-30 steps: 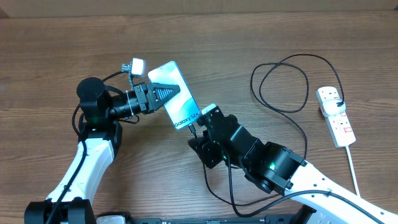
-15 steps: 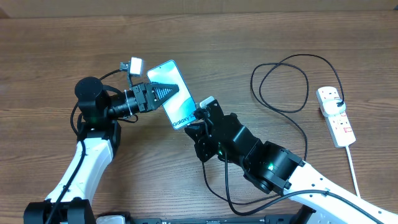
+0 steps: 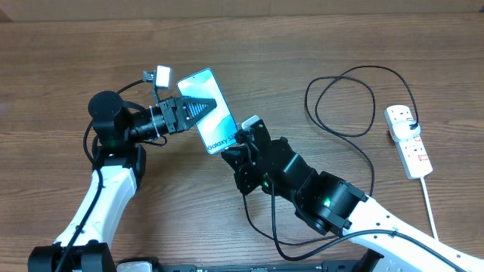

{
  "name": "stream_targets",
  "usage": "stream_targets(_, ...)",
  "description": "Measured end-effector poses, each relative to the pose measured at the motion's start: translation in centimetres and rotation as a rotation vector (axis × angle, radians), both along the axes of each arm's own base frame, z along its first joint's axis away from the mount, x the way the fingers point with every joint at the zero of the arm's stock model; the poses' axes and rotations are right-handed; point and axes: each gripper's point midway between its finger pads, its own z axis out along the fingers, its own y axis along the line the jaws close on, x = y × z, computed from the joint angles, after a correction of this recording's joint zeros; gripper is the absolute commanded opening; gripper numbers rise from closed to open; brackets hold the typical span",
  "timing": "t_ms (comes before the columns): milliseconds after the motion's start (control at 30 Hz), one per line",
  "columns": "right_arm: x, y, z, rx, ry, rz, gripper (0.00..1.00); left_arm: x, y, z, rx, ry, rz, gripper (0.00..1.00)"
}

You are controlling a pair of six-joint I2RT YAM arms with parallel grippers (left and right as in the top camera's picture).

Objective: Plug charger to phone and switch on socket

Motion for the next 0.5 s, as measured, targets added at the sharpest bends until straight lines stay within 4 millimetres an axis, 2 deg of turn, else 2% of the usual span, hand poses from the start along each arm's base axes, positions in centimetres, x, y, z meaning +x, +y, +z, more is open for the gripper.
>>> stream_targets(100,-0.6,-0.1,-0.6,-0.019,0.027,0.016,0.17,-0.6,-0.4,-0.1,0.003,-0.006,-0.033,0.04)
stream_targets(233,-1.6,-0.3,-1.4,-0.044,0.087,0.04,0.48,-1.4,-1.2,-0.4,0.004,-0.003,-0.077,0.04)
stream_targets(300,-2.3,-0.6,-1.9,-0.055,0.127,0.05,0.54,-1.5,-1.3,-0.5,0.005,-0.009,-0.084,0.04)
stream_targets(400,-3.3,-0.9,-2.5,-0.063,0.187,0.065,0.53,-1.6,-1.3,-0.5,0.005,-0.012,-0.086,0.04)
stream_targets(500,-4.2,-1.2,-3.1,-0.074,0.24,0.071,0.43,-1.6,-1.3,-0.5,0.006,-0.012,-0.086,0.04)
